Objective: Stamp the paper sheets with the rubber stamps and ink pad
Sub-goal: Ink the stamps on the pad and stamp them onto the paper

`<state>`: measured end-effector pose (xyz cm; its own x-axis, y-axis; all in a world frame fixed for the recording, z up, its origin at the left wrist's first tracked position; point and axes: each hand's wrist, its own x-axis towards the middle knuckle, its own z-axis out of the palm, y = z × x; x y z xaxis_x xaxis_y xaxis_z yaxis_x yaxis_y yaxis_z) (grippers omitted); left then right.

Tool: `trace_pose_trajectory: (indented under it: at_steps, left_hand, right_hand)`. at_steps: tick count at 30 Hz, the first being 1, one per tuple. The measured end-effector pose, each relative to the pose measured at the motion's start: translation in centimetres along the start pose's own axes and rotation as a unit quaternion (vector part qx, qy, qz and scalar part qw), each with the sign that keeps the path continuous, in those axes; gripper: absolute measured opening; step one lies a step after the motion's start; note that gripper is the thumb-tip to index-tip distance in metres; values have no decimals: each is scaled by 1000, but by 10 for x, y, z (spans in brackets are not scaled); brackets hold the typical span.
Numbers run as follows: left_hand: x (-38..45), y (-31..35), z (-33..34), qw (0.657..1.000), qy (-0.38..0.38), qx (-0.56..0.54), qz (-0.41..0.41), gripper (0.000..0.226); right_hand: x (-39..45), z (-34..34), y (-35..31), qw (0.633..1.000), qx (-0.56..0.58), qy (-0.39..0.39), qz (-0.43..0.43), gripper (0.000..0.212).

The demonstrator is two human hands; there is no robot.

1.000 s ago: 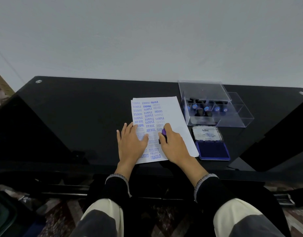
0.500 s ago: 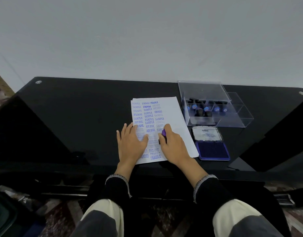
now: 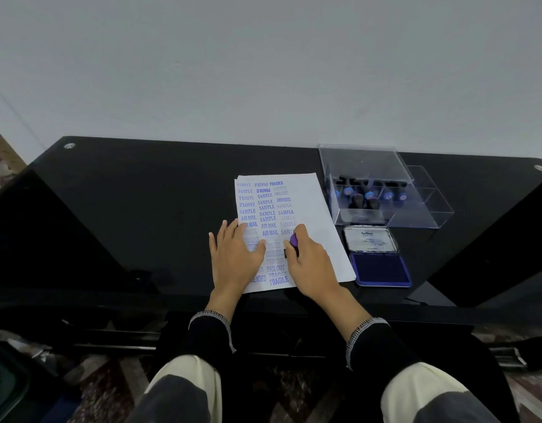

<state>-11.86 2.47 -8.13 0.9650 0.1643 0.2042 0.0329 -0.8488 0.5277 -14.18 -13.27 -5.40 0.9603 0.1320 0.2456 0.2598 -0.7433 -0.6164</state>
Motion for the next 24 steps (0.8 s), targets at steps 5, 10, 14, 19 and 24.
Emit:
trace_pose_trajectory:
  at_steps: [5, 10, 14, 19, 24]
  left_hand:
    - [0, 0, 0, 1000, -2, 0, 0, 61]
    - [0, 0, 0, 1000, -1, 1, 1, 61]
    - [0, 0, -1, 1000, 1, 0, 1, 61]
    - [0, 0, 0, 1000, 1, -1, 1, 62]
    - [1, -1, 0, 1000, 0, -2, 1, 62]
  right_hand:
    - [0, 0, 0, 1000, 7, 3, -1, 19]
    - [5, 0, 1, 1000, 15, -6, 7, 17]
    - [9, -1, 3, 999, 38, -13, 14, 18]
    - [10, 0, 3, 999, 32, -18, 16, 16]
    - [10, 0, 2, 1000, 21, -14, 15, 17]
